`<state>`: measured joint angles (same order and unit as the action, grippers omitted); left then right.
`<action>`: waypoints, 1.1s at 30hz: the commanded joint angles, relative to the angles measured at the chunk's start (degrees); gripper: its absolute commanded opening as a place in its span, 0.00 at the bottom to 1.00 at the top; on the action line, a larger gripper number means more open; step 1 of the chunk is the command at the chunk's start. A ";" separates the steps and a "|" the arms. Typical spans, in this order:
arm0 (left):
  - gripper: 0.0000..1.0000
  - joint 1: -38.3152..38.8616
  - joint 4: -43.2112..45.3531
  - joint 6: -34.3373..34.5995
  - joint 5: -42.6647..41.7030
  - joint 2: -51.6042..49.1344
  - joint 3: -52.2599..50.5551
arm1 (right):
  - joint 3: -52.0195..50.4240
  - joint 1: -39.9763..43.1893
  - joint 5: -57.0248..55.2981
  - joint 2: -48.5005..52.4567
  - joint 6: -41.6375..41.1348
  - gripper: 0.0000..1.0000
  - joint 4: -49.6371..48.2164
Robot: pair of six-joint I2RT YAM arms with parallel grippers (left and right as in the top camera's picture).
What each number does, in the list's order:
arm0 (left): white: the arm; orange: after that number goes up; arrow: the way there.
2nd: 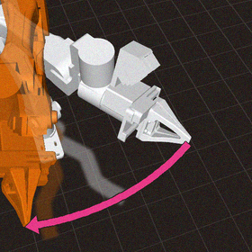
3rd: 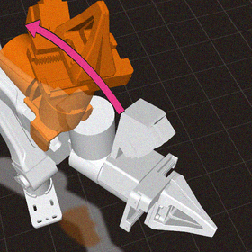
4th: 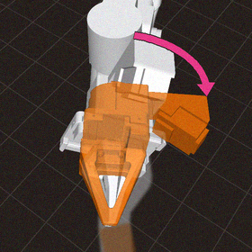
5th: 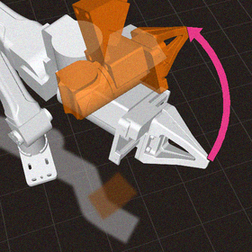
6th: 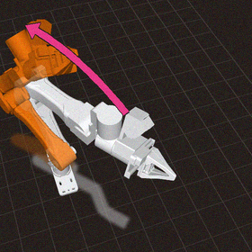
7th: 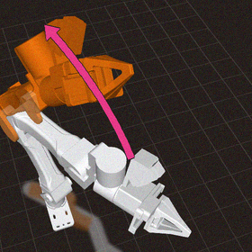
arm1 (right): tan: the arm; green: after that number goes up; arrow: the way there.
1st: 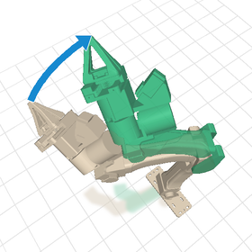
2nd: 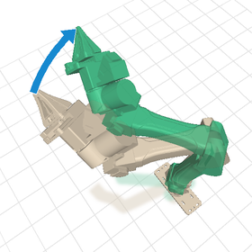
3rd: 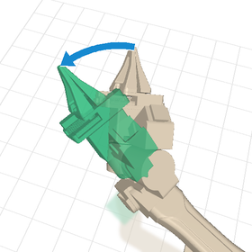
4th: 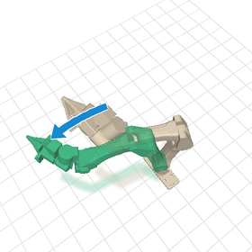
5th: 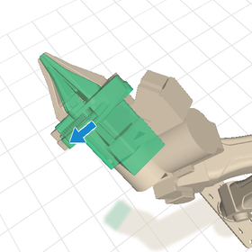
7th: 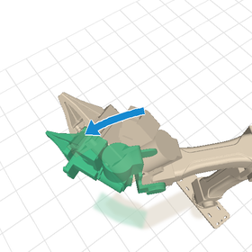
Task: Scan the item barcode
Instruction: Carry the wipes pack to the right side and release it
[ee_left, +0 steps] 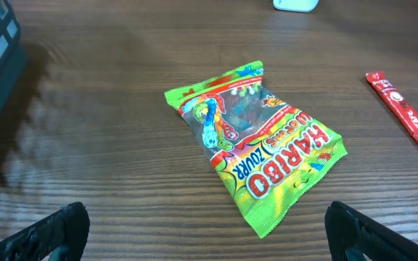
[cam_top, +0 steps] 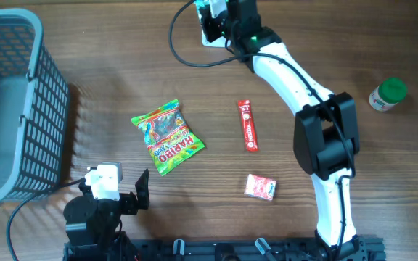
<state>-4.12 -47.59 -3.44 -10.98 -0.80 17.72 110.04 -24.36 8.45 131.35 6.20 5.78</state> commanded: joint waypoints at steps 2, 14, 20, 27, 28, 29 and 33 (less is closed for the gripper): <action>1.00 0.26 0.13 -0.83 0.13 0.52 -0.42 | 1.44 0.20 -3.76 4.42 1.88 0.04 1.22; 1.00 0.26 0.13 -0.85 0.11 0.52 -0.42 | 4.04 1.16 -26.93 -3.48 -7.41 0.05 24.20; 1.00 0.26 0.13 -0.83 0.11 0.52 -0.42 | 4.02 7.34 -35.71 -7.52 -19.82 0.04 40.54; 1.00 0.26 0.13 -0.83 0.11 0.52 -0.42 | -1.18 18.53 -35.93 -7.06 -20.96 0.04 38.73; 1.00 0.26 0.13 -0.83 0.13 0.52 -0.42 | -2.21 20.06 -35.95 -7.06 -20.90 0.04 37.77; 1.00 0.26 0.13 -0.83 0.11 0.52 -0.42 | -3.76 22.01 -35.91 -7.06 -20.68 0.04 36.11; 1.00 0.26 0.13 -0.83 0.11 0.52 -0.42 | -10.95 30.56 -33.51 -7.06 -20.70 0.04 28.68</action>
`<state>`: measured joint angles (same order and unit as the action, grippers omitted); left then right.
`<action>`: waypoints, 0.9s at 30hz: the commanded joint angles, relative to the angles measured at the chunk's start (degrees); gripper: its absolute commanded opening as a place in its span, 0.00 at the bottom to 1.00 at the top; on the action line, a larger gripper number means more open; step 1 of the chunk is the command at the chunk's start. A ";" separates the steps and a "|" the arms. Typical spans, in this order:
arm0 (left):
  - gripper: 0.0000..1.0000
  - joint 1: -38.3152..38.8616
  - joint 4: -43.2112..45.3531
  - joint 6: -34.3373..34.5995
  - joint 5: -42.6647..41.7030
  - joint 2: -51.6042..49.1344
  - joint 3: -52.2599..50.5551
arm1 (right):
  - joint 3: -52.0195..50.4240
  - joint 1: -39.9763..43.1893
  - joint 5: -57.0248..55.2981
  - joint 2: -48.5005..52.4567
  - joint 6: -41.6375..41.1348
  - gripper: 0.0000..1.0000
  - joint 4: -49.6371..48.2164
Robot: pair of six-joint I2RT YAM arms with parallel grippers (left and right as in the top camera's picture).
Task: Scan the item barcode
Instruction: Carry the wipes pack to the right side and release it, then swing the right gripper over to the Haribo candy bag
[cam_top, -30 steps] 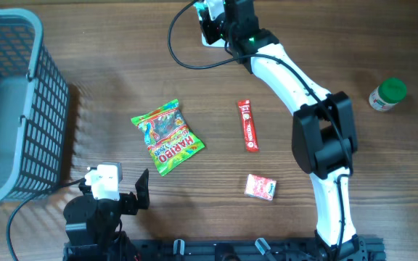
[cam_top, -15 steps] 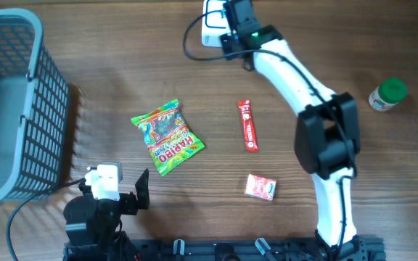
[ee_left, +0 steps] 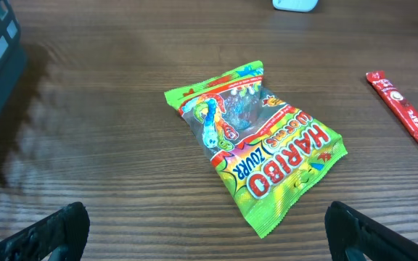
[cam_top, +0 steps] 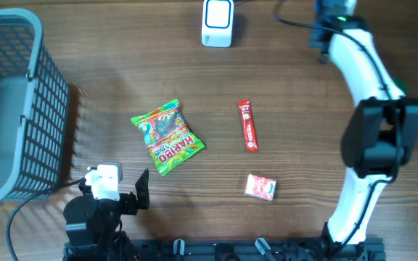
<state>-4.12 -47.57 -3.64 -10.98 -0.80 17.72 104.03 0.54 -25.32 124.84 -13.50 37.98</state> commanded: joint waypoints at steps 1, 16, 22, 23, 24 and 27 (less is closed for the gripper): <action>1.00 0.26 0.11 -0.66 0.11 0.52 -0.42 | -6.29 7.34 1.40 -0.55 -1.03 0.04 -4.90; 1.00 0.26 0.11 -0.66 0.11 0.52 -0.42 | -0.39 7.91 23.50 -11.72 1.70 1.00 -1.01; 1.00 0.26 0.11 -0.66 0.11 0.52 -0.42 | -0.42 -3.43 34.58 -18.86 1.68 1.00 10.12; 1.00 0.26 0.11 -0.66 0.11 0.52 -0.42 | -0.44 -5.49 37.92 -18.86 1.68 1.00 12.55; 1.00 0.26 0.11 -0.66 0.13 0.52 -0.42 | -0.90 -8.02 42.25 -18.47 1.81 1.00 15.37; 1.00 0.26 0.11 -0.66 0.11 0.52 -0.42 | -5.55 -15.28 58.10 -18.18 9.33 1.00 19.02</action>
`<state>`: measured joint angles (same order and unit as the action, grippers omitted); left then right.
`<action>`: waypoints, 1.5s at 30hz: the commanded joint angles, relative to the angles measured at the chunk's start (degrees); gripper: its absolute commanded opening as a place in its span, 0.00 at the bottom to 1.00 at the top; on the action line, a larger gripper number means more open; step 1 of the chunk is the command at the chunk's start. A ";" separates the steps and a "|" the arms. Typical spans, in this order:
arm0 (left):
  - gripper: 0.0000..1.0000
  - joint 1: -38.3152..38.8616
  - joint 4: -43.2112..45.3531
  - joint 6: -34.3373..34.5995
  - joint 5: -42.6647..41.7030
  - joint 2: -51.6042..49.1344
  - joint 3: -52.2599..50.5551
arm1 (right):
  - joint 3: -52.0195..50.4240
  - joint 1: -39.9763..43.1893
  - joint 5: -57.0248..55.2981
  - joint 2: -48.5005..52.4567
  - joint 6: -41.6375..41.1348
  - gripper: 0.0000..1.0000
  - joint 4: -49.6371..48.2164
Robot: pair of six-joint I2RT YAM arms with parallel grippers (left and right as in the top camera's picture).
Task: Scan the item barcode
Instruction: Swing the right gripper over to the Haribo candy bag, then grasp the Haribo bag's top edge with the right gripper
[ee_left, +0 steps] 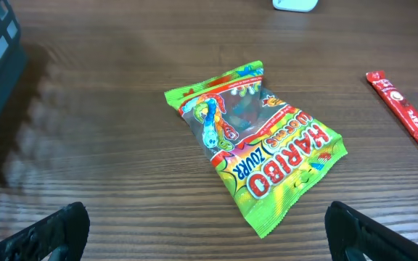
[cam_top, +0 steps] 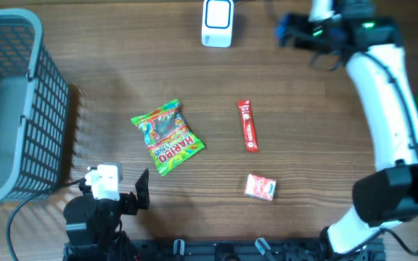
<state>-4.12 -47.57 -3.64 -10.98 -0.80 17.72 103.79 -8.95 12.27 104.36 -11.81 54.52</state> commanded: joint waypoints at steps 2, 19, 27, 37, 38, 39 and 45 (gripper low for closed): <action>1.00 0.26 0.11 -0.66 0.11 0.52 -0.42 | -8.98 -9.18 27.80 2.32 11.08 1.00 0.96; 1.00 0.26 0.11 -0.66 0.11 0.52 -0.42 | -25.49 -26.84 30.18 15.76 -1.64 1.00 -26.64; 1.00 0.26 0.11 -0.63 0.11 0.52 -0.42 | -25.49 -26.84 22.01 18.08 -4.85 1.00 -27.32; 1.00 0.26 0.11 -0.66 0.11 0.52 -0.42 | -25.46 -29.86 29.86 26.77 -7.50 1.00 -32.06; 1.00 0.26 0.11 -0.63 0.13 0.52 -0.42 | -25.46 -30.86 30.01 27.76 -7.85 1.00 -32.04; 1.00 0.26 0.11 -0.66 0.11 0.52 -0.42 | -25.42 -32.00 30.03 28.68 -8.17 1.00 -31.95; 1.00 0.26 0.11 -0.66 0.13 0.52 -0.42 | -25.42 -33.83 31.95 28.96 -14.53 0.19 -29.66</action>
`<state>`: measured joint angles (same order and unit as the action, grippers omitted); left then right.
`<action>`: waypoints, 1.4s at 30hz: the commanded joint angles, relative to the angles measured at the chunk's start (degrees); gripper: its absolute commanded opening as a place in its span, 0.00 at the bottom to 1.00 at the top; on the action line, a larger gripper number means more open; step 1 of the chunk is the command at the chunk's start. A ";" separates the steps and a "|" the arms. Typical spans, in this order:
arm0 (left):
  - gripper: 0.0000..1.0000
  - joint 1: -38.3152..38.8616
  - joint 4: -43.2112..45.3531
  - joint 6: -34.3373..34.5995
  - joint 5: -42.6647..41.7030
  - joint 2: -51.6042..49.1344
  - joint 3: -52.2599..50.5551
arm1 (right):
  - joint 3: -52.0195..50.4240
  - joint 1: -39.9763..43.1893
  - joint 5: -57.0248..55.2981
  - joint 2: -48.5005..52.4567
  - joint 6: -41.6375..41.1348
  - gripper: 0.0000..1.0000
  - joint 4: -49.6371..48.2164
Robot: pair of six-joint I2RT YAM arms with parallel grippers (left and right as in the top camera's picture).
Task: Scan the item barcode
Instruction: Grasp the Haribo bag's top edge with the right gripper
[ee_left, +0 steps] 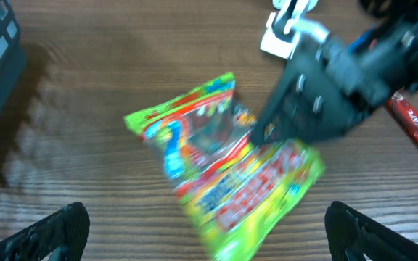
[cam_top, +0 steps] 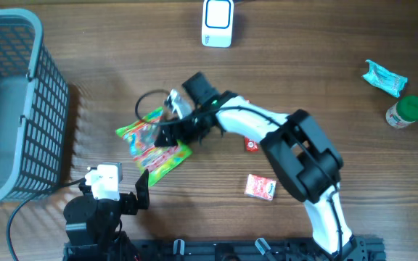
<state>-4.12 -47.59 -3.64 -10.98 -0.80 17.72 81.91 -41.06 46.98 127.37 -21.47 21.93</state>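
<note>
A green Haribo sweets bag (cam_top: pixel 153 145) lies left of the table's middle; it looks blurred and crumpled in the left wrist view (ee_left: pixel 223 177). My right gripper (cam_top: pixel 170 130) reaches across and sits on the bag's middle (ee_left: pixel 271 130); its body hides whether the fingers are closed on the bag. The white barcode scanner (cam_top: pixel 217 22) stands at the far edge. At the near edge my left gripper (ee_left: pixel 207 230) is wide open and holds nothing, its fingers apart on either side of the bag's near end.
A grey mesh basket (cam_top: pixel 13 101) fills the left side. A red stick pack (ee_left: pixel 416 123) lies right of the bag, partly under the right arm. Nearer sits a small red-and-white packet (cam_top: pixel 260 187). A teal packet (cam_top: pixel 385 77) and a green-lidded bottle (cam_top: pixel 405 111) are far right.
My right arm has gone from the far right corner to the Haribo bag, which has shifted left and toward me. The teal packet now lies by the bottle. The left gripper has not moved.
My right gripper was at the scanner with a teal item. Then it was at the far right edge of the table, still with something blue-green in it. Now that packet lies by the bottle and the gripper is on the Haribo bag.
</note>
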 commanded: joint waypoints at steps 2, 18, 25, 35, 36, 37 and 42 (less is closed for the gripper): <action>1.00 0.26 0.13 -0.63 0.11 0.52 -0.42 | -3.54 -1.68 -2.86 5.95 -6.14 0.04 3.43; 1.00 0.26 0.13 -0.66 0.11 0.52 -0.42 | -1.55 12.96 17.22 0.09 -14.25 0.04 1.60; 1.00 0.26 0.13 -0.66 0.11 0.52 -0.42 | -1.55 14.84 -8.44 -7.10 -6.54 0.10 15.63; 1.00 0.26 0.11 -0.63 0.13 0.52 -0.42 | -1.57 13.84 -22.99 -8.70 -6.47 1.00 11.80; 1.00 0.26 0.13 -0.66 0.11 0.52 -0.42 | -1.57 13.62 -24.48 -8.61 -6.51 1.00 10.36; 1.00 0.26 0.13 -0.66 0.11 0.52 -0.42 | -1.57 13.27 -25.88 -8.55 -6.54 1.00 9.42; 1.00 0.26 0.13 -0.63 0.11 0.52 -0.42 | -1.57 8.66 -32.54 -7.32 -6.62 1.00 6.82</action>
<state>-4.12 -47.57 -3.64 -10.98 -0.80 17.72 80.60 -28.73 21.02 119.35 -28.77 29.04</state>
